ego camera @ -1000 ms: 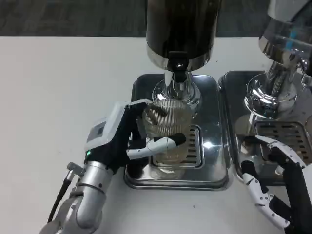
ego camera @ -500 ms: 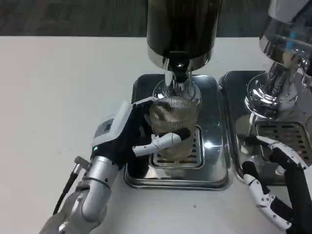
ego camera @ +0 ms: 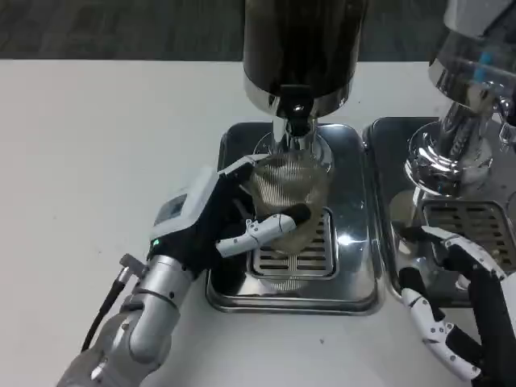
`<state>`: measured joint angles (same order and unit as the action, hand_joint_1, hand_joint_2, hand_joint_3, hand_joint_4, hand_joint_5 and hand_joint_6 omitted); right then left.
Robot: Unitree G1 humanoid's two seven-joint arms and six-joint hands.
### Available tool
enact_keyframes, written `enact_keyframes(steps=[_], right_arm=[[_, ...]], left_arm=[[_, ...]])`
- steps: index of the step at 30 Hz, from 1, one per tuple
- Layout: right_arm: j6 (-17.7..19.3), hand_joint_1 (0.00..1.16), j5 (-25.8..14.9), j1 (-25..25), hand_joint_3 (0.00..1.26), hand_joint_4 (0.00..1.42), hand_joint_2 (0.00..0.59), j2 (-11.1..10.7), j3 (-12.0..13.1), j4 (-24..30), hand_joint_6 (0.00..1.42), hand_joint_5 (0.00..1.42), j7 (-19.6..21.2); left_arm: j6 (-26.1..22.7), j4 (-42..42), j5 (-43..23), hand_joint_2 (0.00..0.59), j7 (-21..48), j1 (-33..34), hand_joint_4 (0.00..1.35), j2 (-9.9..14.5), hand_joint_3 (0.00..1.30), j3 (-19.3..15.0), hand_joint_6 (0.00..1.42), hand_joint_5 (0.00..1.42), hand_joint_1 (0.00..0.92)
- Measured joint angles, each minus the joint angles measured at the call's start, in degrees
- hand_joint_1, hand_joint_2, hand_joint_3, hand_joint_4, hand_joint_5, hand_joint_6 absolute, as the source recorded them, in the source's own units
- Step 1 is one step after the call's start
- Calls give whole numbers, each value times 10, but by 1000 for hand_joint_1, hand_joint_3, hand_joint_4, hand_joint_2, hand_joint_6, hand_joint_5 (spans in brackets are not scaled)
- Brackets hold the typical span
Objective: Grasp the cup under the faucet to collect the drink, then remove the cup.
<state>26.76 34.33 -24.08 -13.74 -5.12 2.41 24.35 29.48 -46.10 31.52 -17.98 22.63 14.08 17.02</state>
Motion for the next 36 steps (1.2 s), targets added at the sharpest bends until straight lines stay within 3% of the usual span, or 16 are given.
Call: enact_keyframes(steps=[30,36], right_arm=[[0,388,-13,5,384,285,438,2,6,-4,438,251,-4],[0,387,-18,7,384,285,434,2,6,-4,443,257,-5]], left_arm=[[-1,74,-40,75,75,-42,372,19,296,-5,756,619,105],[-4,88,-39,65,75,-52,348,29,287,-6,689,592,78]])
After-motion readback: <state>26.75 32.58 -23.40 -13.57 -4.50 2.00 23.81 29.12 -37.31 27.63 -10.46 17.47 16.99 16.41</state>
